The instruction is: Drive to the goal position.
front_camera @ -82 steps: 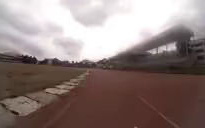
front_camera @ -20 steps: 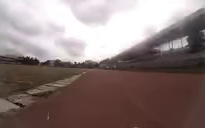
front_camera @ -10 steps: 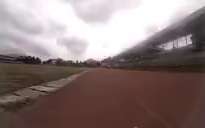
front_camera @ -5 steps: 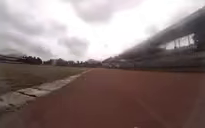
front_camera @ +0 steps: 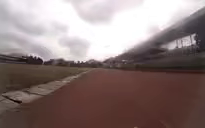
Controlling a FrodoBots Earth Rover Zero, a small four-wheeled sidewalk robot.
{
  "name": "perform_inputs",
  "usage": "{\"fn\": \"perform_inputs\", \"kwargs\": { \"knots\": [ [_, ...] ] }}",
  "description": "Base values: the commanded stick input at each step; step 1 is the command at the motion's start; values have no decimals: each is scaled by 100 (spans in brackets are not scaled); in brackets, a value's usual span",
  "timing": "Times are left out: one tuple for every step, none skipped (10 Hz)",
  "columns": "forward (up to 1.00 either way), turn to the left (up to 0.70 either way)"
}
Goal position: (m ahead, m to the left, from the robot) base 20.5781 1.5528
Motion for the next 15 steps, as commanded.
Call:
{"fn": "perform_inputs", "kwargs": {
  "knots": [
    [100, 0],
    [100, 0],
    [100, 0],
    [100, 0],
    [100, 0],
    [100, 0],
    [100, 0],
    [100, 0],
    [100, 0],
    [100, 0],
    [100, 0],
    [100, 0],
    [100, 0],
    [100, 0],
    [100, 0]
  ]
}}
